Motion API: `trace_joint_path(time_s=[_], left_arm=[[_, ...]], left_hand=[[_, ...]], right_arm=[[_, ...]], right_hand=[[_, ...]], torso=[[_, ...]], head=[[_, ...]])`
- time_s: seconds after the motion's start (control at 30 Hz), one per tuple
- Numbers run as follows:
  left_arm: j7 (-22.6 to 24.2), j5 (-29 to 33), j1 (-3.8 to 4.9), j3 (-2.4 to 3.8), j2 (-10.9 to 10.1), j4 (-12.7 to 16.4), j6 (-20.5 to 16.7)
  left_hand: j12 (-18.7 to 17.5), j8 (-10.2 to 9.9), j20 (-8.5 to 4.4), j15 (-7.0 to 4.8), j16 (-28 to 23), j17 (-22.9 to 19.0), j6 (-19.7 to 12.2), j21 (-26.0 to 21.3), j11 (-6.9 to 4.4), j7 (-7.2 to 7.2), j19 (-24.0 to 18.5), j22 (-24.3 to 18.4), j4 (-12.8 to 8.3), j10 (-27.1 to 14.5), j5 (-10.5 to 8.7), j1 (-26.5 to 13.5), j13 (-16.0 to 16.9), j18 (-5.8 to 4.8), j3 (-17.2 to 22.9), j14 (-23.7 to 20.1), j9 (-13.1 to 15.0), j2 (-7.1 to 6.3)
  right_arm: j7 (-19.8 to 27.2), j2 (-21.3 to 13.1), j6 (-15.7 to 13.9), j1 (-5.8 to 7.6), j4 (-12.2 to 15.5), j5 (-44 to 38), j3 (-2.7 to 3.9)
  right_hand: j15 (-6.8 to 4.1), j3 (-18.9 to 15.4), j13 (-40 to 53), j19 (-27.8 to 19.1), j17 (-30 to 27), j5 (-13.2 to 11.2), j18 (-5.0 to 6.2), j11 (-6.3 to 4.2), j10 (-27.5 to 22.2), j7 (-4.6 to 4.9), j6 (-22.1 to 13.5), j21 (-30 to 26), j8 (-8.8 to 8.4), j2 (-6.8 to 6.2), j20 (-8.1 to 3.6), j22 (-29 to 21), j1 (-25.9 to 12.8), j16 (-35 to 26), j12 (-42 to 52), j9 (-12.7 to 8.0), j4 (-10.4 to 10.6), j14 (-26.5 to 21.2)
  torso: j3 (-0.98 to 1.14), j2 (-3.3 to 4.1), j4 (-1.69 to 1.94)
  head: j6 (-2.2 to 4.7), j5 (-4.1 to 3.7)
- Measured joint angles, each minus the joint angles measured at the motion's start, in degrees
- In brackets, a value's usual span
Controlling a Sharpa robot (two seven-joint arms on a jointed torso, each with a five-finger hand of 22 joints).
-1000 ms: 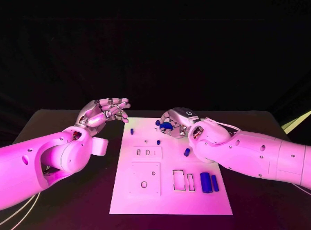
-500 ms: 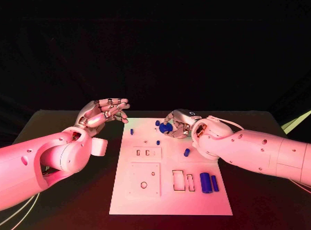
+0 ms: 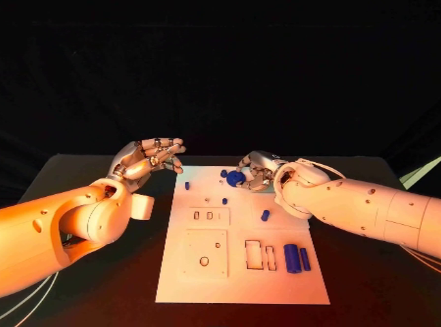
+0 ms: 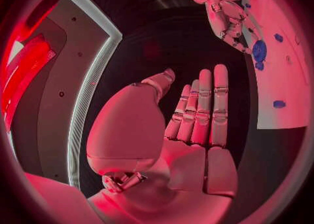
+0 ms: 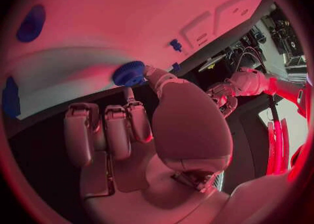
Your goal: Assemble the parts on the task board
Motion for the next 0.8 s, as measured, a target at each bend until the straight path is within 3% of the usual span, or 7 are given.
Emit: trace_joint_path(time_s=[0.3, 0.8], left_arm=[[-0.01, -0.02, 0.00, 0.00, 0.07, -0.26, 0.01], [-0.04, -0.02, 0.00, -0.01, 0.21, -0.26, 0.03]], left_hand=[[0.00, 0.00, 0.00, 0.00, 0.00, 0.00, 0.00, 0.00, 0.00, 0.00, 0.00, 0.00, 0.00, 0.00, 0.00, 0.00, 0.00, 0.00, 0.00, 0.00, 0.00, 0.00], [0.00, 0.00, 0.00, 0.00, 0.00, 0.07, 0.00, 0.01, 0.00, 0.00, 0.00, 0.02, 0.00, 0.00, 0.00, 0.00, 0.00, 0.00, 0.00, 0.00, 0.01, 0.00]], right_arm=[[0.20, 0.28, -0.90, 0.10, -0.80, 1.10, 0.19], [-0.37, 1.76, 1.59, 0.18, -2.83, 1.19, 0.21]], right_hand=[[0.00, 0.00, 0.00, 0.00, 0.00, 0.01, 0.00, 0.03, 0.04, -0.01, 0.01, 0.00, 0.00, 0.01, 0.00, 0.00, -0.01, 0.00, 0.01, 0.01, 0.00, 0.00], [0.00, 0.01, 0.00, 0.00, 0.00, 0.45, 0.00, 0.03, 0.04, -0.04, 0.07, 0.00, 0.00, 0.01, 0.00, 0.00, -0.01, 0.02, 0.01, 0.01, 0.01, 0.00]], torso=[[-0.05, -0.04, 0.07], [0.00, -0.06, -0.03]], head=[[-0.16, 0.25], [-0.26, 0.38]])
